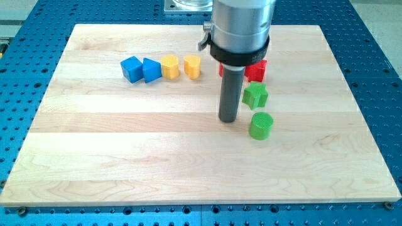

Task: Push the green star into the red star

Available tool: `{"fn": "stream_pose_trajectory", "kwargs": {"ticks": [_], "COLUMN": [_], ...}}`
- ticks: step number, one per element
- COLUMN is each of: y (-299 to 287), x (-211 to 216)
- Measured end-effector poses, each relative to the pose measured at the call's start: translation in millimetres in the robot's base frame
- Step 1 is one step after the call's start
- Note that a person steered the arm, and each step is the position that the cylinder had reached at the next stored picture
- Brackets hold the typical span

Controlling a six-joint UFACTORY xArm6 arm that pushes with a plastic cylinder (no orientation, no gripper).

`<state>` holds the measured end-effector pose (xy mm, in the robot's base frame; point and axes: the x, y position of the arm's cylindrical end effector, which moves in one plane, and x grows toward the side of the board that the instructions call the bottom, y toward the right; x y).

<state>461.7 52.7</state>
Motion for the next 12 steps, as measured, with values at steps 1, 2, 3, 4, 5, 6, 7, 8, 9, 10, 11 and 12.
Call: {"fn": "stream_pose_trajectory", "kwargs": {"ticks": [1,2,3,4,5,6,7,8,9,10,11,12], "y": [6,60,114,115,115,76,34,20,17,47,86,118], "x": [0,-12,-25,-25,-25,-23,-23,-23,-30,-43,-40,-40]}}
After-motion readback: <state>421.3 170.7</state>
